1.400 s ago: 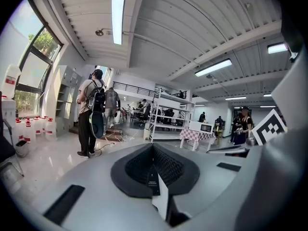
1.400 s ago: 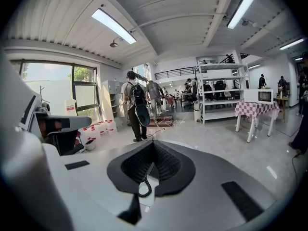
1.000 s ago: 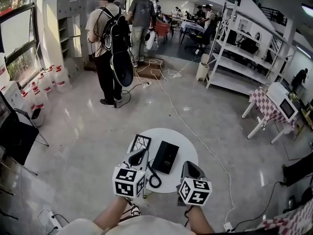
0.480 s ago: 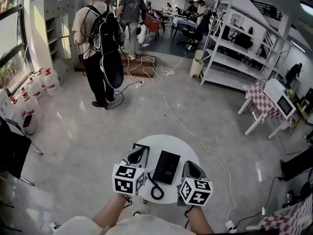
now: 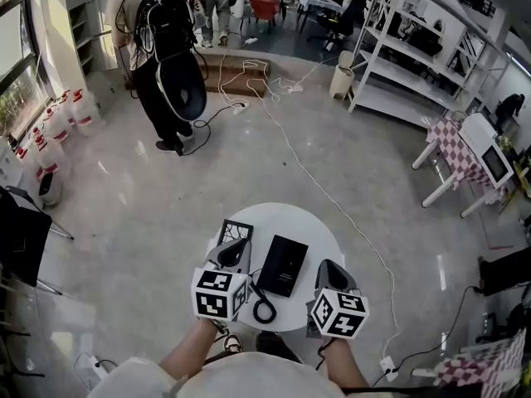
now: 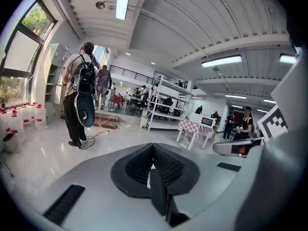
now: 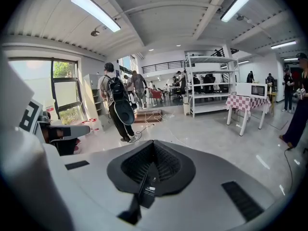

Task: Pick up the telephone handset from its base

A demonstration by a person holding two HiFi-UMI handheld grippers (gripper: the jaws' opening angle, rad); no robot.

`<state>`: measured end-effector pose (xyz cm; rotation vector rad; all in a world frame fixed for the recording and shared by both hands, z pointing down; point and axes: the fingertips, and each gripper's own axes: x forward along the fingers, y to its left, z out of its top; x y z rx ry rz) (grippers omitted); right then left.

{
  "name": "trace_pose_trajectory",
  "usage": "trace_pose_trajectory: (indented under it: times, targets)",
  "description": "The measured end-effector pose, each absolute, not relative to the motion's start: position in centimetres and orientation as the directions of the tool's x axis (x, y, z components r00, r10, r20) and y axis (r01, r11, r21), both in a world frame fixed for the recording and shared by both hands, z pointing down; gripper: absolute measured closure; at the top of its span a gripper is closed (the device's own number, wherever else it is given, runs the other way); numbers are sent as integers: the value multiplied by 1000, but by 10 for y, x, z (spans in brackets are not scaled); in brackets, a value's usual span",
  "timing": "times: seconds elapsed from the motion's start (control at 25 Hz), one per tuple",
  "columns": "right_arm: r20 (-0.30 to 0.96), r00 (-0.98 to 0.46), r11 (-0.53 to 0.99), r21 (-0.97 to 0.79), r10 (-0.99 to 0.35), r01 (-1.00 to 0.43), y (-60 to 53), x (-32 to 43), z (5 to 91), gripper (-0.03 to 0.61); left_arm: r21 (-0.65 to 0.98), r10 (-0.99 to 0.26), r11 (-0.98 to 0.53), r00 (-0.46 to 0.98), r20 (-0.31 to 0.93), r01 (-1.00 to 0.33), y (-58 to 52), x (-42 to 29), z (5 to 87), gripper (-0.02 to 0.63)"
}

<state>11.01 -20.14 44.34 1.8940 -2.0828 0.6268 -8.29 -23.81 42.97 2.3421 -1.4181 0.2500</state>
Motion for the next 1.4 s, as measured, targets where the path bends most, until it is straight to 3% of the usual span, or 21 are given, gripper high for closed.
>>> trace_pose_trajectory:
  times: [0.36, 1.4]
  targets:
    - [455, -153, 86, -165, -878, -983, -229, 121, 441, 554, 192, -820, -413, 455, 346, -890, -257, -67, 419, 598]
    - [612, -208, 95, -212, -763, -973, -219, 128, 526, 554, 235, -735, -303, 384, 559, -924, -228, -67, 528, 598]
